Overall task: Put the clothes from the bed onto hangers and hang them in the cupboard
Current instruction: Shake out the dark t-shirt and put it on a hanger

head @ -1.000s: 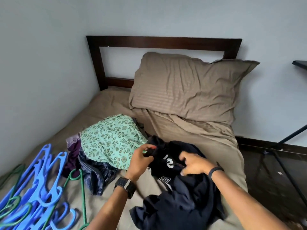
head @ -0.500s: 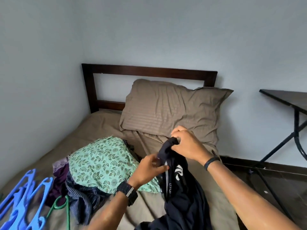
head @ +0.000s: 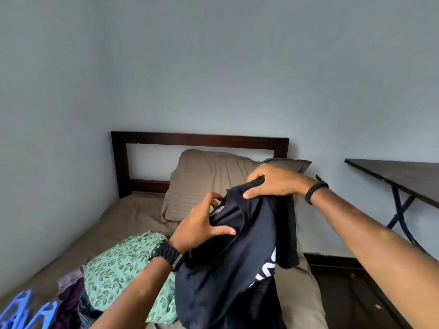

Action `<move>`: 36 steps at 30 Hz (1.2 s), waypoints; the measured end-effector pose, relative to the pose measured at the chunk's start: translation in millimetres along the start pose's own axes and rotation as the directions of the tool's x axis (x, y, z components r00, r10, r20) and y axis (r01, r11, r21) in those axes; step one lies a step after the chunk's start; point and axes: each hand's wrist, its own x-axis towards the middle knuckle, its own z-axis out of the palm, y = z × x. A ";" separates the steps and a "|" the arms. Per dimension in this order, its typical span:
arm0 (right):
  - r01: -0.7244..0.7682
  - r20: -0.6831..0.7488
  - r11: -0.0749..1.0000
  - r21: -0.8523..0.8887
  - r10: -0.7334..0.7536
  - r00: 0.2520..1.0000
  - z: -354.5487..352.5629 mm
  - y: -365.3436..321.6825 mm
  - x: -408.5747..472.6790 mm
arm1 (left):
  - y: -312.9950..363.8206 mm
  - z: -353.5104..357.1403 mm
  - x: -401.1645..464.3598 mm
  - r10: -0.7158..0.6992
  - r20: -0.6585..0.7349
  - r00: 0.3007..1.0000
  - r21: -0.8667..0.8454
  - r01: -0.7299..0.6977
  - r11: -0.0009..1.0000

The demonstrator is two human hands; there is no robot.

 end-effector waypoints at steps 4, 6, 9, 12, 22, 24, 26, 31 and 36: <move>-0.039 -0.166 0.999 -0.012 0.037 0.985 -43.9 -0.6 4.7 | -19.4 -13.4 6.2 -0.043 0.138 0.990 0.243 0.008 0.970; -0.057 -0.303 0.998 0.007 0.057 0.951 -64.5 2.2 1.7 | -30.0 -22.1 6.7 -0.105 0.109 0.988 0.328 0.064 0.943; -0.085 -0.390 0.996 0.034 0.092 0.916 -87.4 8.3 -3.1 | -38.2 -40.8 16.3 -0.325 0.047 0.945 0.062 0.322 0.945; -0.136 -0.371 0.983 0.125 0.173 0.912 -109.9 12.1 -9.0 | -18.5 -74.5 36.4 -0.350 0.123 0.929 -0.317 0.370 0.873; -0.281 0.144 0.830 0.482 0.242 0.960 -176.8 -10.3 -48.4 | 59.7 -199.3 78.9 -0.169 0.177 0.970 -0.358 0.223 0.907; -0.203 -0.051 0.873 0.444 0.251 0.967 -184.4 -18.0 -44.6 | 75.7 -204.5 84.4 -0.171 0.147 0.974 -0.407 0.217 0.888; -0.086 -0.318 0.917 0.389 0.221 0.922 -193.1 -31.5 -40.6 | 96.7 -215.9 90.7 -0.152 0.040 0.988 -0.395 0.155 0.905; 0.025 -0.778 0.976 0.217 0.158 0.608 -227.3 -54.4 -34.8 | 145.1 -278.9 104.6 0.085 0.055 0.995 -0.454 -0.051 0.890; 0.121 -0.753 0.938 0.325 0.179 0.633 -263.8 -89.9 -50.7 | 195.6 -316.0 123.5 0.291 -0.217 0.932 0.235 -0.239 0.942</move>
